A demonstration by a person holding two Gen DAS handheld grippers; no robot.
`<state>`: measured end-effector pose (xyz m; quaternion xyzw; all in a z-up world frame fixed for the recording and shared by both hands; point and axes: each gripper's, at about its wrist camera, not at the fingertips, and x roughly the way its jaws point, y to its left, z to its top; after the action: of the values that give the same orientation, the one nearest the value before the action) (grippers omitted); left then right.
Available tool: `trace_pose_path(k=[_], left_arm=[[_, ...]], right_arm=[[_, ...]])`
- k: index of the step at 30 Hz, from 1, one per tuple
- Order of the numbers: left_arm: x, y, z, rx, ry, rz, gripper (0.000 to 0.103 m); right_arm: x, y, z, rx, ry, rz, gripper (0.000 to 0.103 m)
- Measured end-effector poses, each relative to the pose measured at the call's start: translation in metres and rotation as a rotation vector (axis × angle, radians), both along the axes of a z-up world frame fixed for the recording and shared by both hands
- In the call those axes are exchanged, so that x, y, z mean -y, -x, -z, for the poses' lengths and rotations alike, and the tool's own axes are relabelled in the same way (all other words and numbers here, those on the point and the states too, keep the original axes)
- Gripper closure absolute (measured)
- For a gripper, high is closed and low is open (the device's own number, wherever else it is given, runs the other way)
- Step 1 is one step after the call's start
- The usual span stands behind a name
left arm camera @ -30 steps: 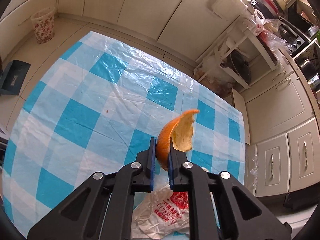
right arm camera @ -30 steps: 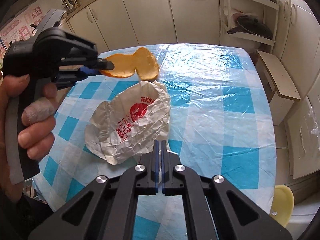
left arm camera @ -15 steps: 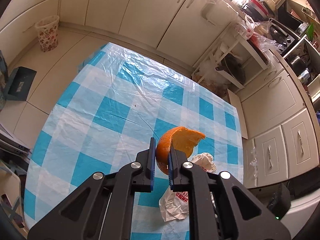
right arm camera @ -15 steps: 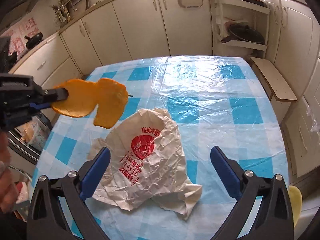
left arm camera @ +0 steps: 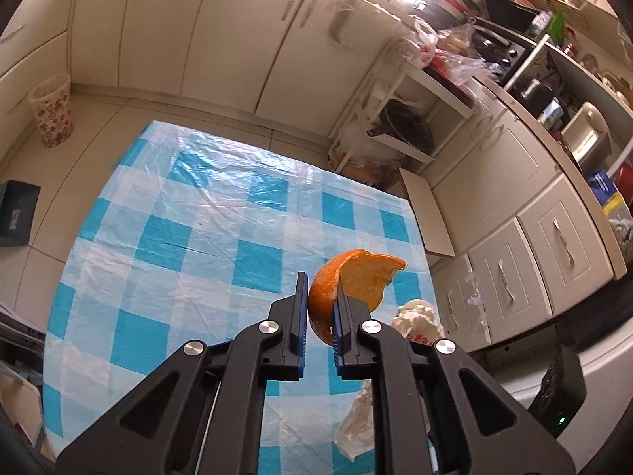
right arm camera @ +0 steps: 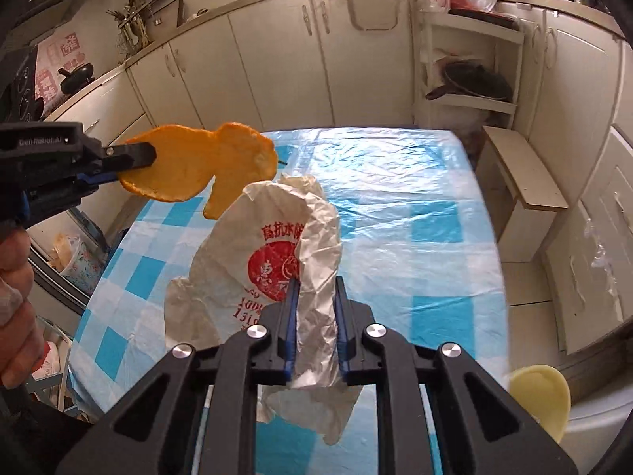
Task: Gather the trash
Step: 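Grasp the white printed paper bag with the right tool while the left tool holds the peel, then carry peel and paper bag to the yellow bin and open both tools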
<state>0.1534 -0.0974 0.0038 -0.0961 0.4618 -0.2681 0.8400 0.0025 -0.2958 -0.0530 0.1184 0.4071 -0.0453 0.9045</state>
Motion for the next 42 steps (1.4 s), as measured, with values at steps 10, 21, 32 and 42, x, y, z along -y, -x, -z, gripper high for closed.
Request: trace_pose_path(k=[10, 21, 32, 42], left_arm=[[0.094, 0.088, -0.008, 0.112, -0.058, 0.193, 0.093], [0.188, 0.189, 0.021, 0.151, -0.142, 0.441, 0.093], [0.253, 0.249, 0.068, 0.128, -0.226, 0.579, 0.093], [0.295, 0.276, 0.121, 0.046, -0.314, 0.665, 0.093]], right_arm=[[0.088, 0.082, -0.012, -0.027, 0.136, 0.232, 0.086], [0.138, 0.136, 0.017, -0.195, 0.303, 0.327, 0.085], [0.166, 0.164, 0.048, -0.346, 0.414, 0.321, 0.08], [0.192, 0.179, 0.054, -0.367, 0.331, 0.381, 0.061]])
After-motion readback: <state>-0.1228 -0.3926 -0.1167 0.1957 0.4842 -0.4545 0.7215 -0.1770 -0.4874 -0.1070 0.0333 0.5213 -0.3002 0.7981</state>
